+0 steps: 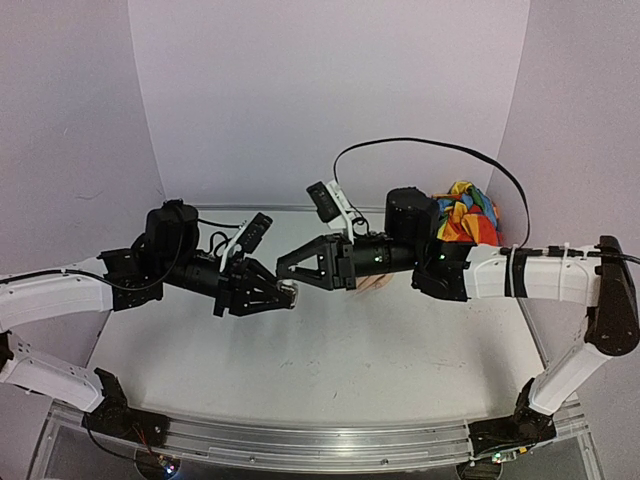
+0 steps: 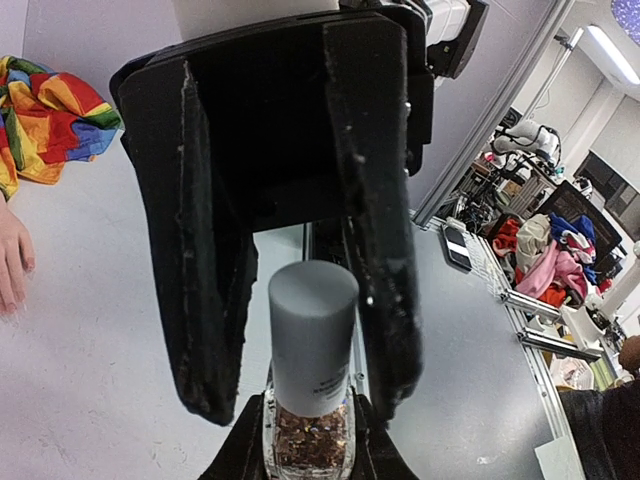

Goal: Paint the nails

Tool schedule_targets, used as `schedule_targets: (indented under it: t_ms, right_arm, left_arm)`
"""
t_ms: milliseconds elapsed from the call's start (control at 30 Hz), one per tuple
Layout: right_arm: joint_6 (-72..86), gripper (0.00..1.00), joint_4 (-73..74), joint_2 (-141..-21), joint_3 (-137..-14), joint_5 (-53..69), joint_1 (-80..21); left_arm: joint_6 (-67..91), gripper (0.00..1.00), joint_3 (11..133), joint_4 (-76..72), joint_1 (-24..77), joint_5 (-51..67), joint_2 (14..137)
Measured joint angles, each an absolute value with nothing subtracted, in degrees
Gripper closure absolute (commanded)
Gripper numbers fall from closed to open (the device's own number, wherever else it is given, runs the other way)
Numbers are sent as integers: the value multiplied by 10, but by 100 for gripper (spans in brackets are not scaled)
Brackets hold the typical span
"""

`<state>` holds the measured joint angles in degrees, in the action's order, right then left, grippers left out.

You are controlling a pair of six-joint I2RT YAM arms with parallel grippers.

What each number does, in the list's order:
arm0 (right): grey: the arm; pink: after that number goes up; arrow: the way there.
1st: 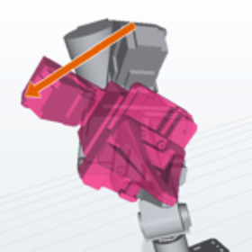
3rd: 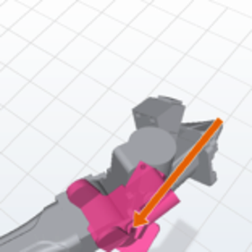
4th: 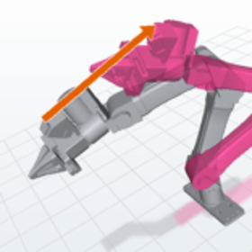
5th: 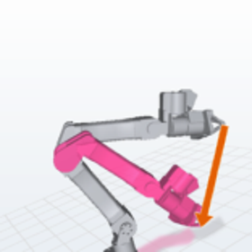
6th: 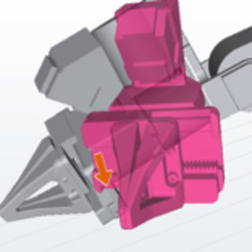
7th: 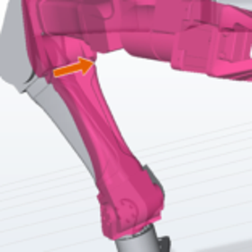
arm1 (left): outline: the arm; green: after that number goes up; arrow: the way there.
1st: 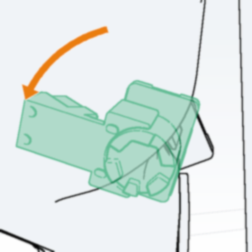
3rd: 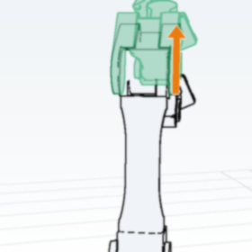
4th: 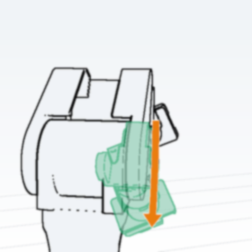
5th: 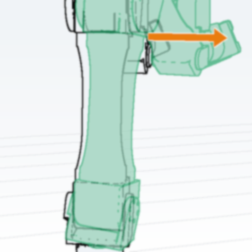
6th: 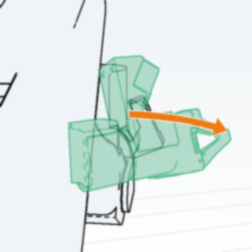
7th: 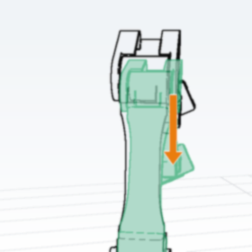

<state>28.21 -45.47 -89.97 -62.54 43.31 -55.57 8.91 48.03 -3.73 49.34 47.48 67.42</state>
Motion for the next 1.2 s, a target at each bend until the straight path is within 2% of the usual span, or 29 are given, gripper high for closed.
schedule_targets:
  t_ms: [67, 233, 400, 500, 567, 733, 833, 1000, 1200]
  right_arm:
    - [285, 77, -457, -902, -626, 436, -556]
    - [291, 100, -465, -904, -626, 442, -556]
    - [290, 100, -471, -904, -626, 436, -555]
    - [289, 100, -469, -904, -623, 394, -555]
    - [288, 100, -442, -905, -627, 299, -566]
    - [342, 100, -283, -965, -744, -120, -662]
    - [367, 99, -256, -991, -771, -221, -688]
    - [356, 64, -238, -996, -785, -242, -692]
    - [307, 23, -245, -960, -747, -93, -653]
  left_arm:
    - [89, 100, 480, -37, 493, 479, 674]
    - [89, 100, 481, -37, 493, 482, 675]
    - [89, 100, 484, -36, 493, 468, 675]
    - [89, 100, 484, -32, 494, 414, 672]
    - [89, 100, 484, -22, 495, 348, 670]
    - [70, 100, 484, 10, 501, 142, 670]
    - [54, 100, 484, 24, 512, 92, 675]
    - [39, 100, 484, 18, 517, 79, 680]
    - [51, 100, 479, -1, 501, 70, 678]
